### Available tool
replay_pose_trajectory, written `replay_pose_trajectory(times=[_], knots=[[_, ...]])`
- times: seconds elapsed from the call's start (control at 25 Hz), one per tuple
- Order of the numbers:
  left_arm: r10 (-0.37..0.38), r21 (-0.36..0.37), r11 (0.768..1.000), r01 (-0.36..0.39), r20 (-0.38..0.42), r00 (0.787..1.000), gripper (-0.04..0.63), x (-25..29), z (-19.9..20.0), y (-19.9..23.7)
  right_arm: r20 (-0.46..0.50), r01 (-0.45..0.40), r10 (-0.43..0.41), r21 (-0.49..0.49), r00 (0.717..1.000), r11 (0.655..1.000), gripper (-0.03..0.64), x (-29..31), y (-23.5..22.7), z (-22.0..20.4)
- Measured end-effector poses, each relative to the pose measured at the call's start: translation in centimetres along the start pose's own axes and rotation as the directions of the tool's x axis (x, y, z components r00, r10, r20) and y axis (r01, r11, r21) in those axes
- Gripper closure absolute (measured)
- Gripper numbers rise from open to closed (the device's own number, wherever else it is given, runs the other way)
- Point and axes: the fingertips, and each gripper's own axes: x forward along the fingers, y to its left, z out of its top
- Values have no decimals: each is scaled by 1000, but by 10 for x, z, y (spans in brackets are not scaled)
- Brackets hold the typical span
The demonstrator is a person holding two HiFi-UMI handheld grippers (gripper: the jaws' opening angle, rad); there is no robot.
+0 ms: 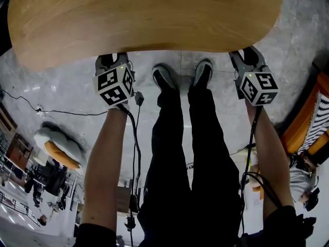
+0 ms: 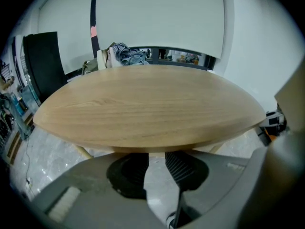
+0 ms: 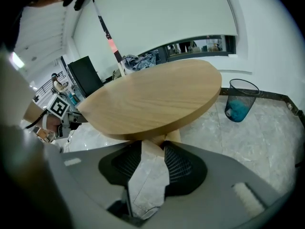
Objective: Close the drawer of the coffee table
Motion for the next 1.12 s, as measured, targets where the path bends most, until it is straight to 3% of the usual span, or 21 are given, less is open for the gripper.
replay_pose_trajectory(times=[0.2, 0.36, 0.52, 0.76, 0.92, 1.12], knots=[[16, 68, 998, -12, -67, 998, 477, -16, -11, 3, -74, 48, -47, 7, 996, 999, 462, -25, -3, -25], [12, 47, 999, -8, -100, 995, 477, -51, -26, -3, -120, 25, -22, 28, 993, 999, 474, -67, 14, -44], [-45, 25, 999, 48, -88, 995, 477, -98, -22, -26, -90, -30, 26, -43, 996, 999, 492, -100, 43, -17], [-178, 81, 982, 173, 51, 983, 480, -191, 45, -81, 31, -92, 98, -165, 995, 982, 529, -157, 94, 62], [-258, 107, 964, 241, 188, 948, 491, -271, 113, -109, 113, -118, 142, -196, 983, 973, 552, -211, 132, 112], [-283, 95, 959, 266, 327, 902, 491, -360, 187, -114, 219, -141, 188, -214, 957, 967, 595, -272, 174, 184]])
